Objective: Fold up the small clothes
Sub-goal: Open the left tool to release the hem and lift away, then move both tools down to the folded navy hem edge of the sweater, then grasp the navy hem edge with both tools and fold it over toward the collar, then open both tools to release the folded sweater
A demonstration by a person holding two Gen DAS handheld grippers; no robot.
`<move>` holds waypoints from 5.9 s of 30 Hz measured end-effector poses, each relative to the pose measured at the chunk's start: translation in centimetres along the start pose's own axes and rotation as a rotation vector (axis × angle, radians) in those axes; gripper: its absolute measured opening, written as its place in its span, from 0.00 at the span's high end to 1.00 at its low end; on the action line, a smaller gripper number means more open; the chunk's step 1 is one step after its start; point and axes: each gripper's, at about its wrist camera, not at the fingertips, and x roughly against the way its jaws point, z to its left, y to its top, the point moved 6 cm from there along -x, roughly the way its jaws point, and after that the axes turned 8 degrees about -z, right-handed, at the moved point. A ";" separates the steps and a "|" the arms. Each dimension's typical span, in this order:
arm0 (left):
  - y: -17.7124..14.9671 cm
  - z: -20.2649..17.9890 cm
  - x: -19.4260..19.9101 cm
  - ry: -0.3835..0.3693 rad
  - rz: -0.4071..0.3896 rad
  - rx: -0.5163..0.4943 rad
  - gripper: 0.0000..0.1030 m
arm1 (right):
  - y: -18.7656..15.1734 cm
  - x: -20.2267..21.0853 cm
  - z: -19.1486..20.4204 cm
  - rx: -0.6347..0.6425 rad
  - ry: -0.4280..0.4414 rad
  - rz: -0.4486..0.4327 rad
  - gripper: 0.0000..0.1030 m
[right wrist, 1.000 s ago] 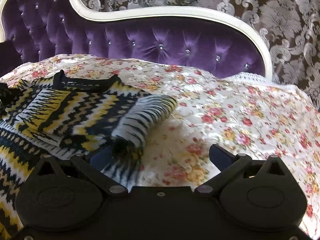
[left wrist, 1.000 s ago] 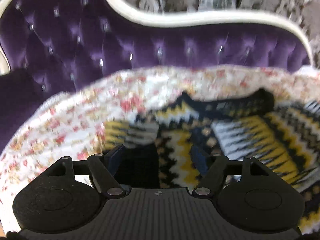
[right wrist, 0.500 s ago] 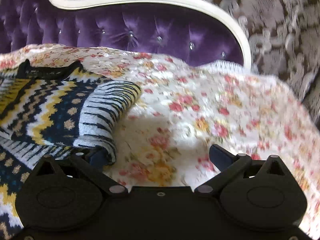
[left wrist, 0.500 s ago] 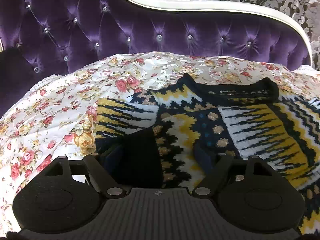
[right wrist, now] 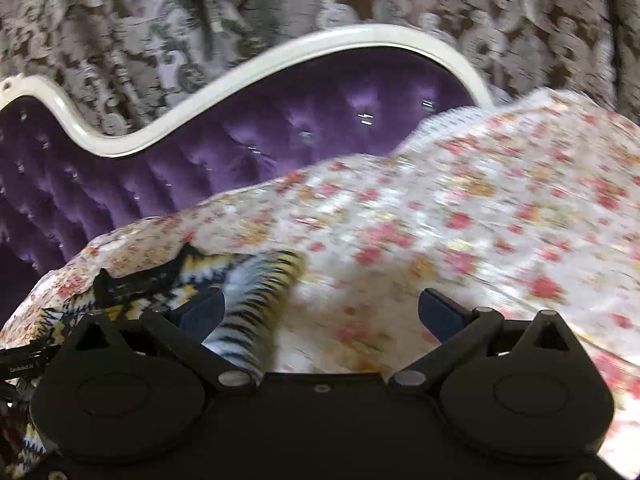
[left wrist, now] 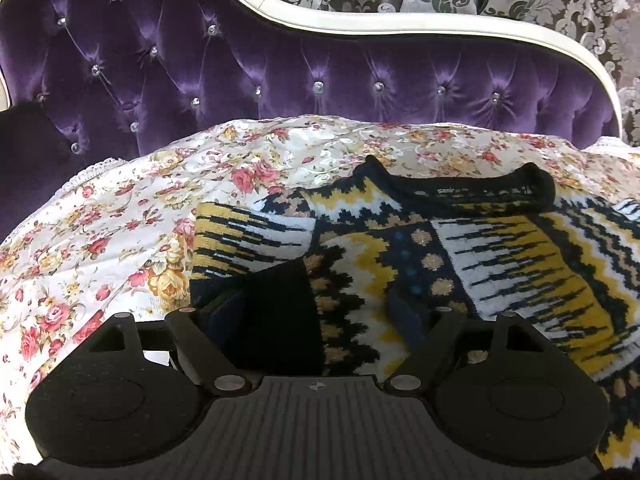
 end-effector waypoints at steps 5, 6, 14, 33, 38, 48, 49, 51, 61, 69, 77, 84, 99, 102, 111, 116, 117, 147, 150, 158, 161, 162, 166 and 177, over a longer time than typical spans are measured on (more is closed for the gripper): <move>0.6 0.0 0.8 -0.034 -0.010 -0.003 0.20 | -3.1 -2.6 1.2 0.185 -0.089 0.133 0.00; 0.7 0.0 1.0 -0.042 -0.022 0.001 0.18 | -3.6 -2.7 0.9 0.189 -0.093 0.131 0.00; -0.4 0.1 0.6 -0.032 -0.027 -0.036 0.14 | -3.8 -2.6 -0.1 0.136 -0.109 0.112 0.00; 1.0 2.0 10.8 -0.126 -0.084 0.127 0.05 | -1.1 6.2 2.5 0.092 0.054 -0.107 0.00; -0.2 2.1 17.4 -0.179 -0.087 0.135 0.05 | -2.8 11.7 4.6 0.029 0.182 -0.058 0.00; -7.0 1.0 24.5 -0.281 0.022 0.195 0.05 | -9.0 21.5 6.0 -0.073 0.242 0.114 0.00; -7.6 0.9 24.8 -0.287 0.036 0.191 0.05 | -9.7 22.2 6.2 -0.083 0.248 0.129 0.00; -9.1 0.4 25.5 -0.292 0.063 0.183 0.05 | -10.9 23.5 6.3 -0.100 0.255 0.153 0.00; -14.6 -0.9 28.9 -0.263 0.117 0.155 0.05 | -15.0 27.4 9.3 -0.049 0.271 0.230 0.00; -16.5 -1.2 29.9 -0.254 0.128 0.161 0.05 | -16.6 27.3 10.2 -0.118 0.330 0.266 0.00; -16.4 -1.1 29.5 -0.258 0.127 0.185 0.05 | -16.9 27.3 10.6 -0.170 0.389 0.206 0.00; -15.8 -0.9 28.6 -0.276 0.135 0.219 0.16 | -16.9 27.2 10.7 -0.176 0.416 0.188 0.00; -16.5 1.4 28.3 -0.302 0.102 0.334 0.90 | -17.3 26.6 8.9 -0.119 0.216 0.224 0.76; -16.2 1.7 28.7 -0.309 0.066 0.352 0.91 | -16.8 26.9 7.9 -0.185 0.234 0.215 0.88; -12.3 1.8 30.3 -0.365 -0.029 0.387 0.91 | -12.7 28.0 8.2 -0.279 0.365 0.132 0.88; -9.1 2.0 30.4 -0.397 -0.077 0.385 0.91 | -9.4 27.2 8.2 -0.335 0.425 0.086 0.88; -8.4 2.0 30.3 -0.403 -0.085 0.380 0.91 | -8.7 27.0 8.3 -0.332 0.435 0.077 0.88; 8.7 2.3 11.7 -0.312 -0.288 0.379 0.91 | 6.3 3.7 7.5 -0.317 0.401 -0.060 0.88; 8.0 2.9 8.0 -0.264 -0.254 0.399 0.92 | 5.5 0.1 7.2 -0.294 0.378 -0.012 0.88; 5.4 4.1 2.2 -0.231 -0.096 0.369 0.88 | 3.0 -5.9 5.6 -0.248 0.277 0.068 0.80; 4.8 4.4 1.8 -0.233 -0.088 0.326 0.56 | 2.8 -5.4 4.5 -0.260 0.263 0.043 0.44; 4.6 4.5 1.7 -0.239 -0.089 0.318 0.56 | 2.8 -5.1 4.1 -0.256 0.255 0.023 0.27; 4.2 4.6 1.2 -0.250 -0.074 0.300 0.54 | 2.7 -4.3 3.1 -0.235 0.253 0.013 0.25; 2.9 4.3 -0.5 -0.285 0.006 0.258 0.47 | 1.1 -5.2 5.2 -0.055 0.295 0.088 0.26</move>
